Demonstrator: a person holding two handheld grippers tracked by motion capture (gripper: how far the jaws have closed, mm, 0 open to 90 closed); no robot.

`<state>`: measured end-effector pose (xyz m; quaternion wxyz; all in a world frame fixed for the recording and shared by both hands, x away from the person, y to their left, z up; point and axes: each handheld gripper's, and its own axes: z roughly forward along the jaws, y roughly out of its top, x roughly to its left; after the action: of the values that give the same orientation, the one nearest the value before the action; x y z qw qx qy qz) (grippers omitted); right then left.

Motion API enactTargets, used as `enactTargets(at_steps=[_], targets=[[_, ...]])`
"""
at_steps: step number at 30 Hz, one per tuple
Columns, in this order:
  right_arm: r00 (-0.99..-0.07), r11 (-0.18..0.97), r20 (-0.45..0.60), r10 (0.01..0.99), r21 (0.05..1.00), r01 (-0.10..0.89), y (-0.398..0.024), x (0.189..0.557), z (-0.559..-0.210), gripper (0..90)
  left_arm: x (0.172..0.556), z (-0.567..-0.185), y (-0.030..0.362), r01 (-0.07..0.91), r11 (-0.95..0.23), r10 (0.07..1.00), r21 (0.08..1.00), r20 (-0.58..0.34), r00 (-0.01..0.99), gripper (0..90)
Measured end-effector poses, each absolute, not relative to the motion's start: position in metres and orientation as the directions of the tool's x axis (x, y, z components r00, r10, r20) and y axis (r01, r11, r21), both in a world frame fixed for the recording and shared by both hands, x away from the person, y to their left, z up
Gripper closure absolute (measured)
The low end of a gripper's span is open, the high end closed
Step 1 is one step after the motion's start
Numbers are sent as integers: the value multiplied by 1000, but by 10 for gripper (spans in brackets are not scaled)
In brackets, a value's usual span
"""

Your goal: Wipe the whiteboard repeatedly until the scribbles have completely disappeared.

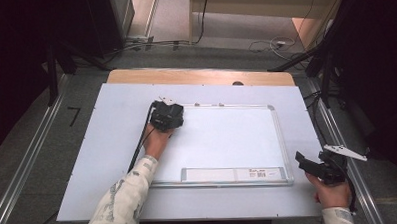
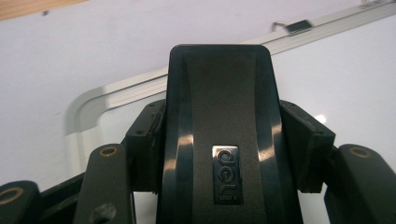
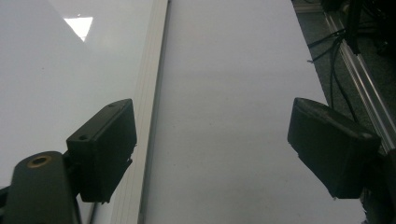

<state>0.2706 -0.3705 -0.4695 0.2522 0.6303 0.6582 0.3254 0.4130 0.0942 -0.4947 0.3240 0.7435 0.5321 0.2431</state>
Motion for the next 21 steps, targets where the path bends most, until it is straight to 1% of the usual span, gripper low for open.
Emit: enactTargets(at_steps=[6, 8, 12, 16, 19, 21], targets=[[-78, -9, 81, 994, 746, 665, -370, 270, -469, 142, 422, -495, 74, 621, -248, 934, 744, 13, 357, 408], [-79, -8, 81, 994, 747, 665, -371, 270, -469, 143, 425, -495, 71, 614, -259, 929, 745, 19, 370, 407], [-76, -9, 80, 994, 745, 667, -372, 270, -470, 142, 428, -495, 72, 607, -261, 931, 751, 31, 363, 407], [-73, -11, 80, 994, 746, 666, -374, 268, -470, 143, 434, -494, 97, 628, -221, 955, 746, 34, 296, 407], [-67, -18, 84, 994, 745, 667, -376, 267, -470, 143, 437, -494, 119, 649, -171, 970, 741, 13, 241, 407], [-68, -16, 82, 994, 744, 668, -375, 267, -470, 143, 436, -494, 123, 653, -172, 971, 738, 15, 239, 407]])
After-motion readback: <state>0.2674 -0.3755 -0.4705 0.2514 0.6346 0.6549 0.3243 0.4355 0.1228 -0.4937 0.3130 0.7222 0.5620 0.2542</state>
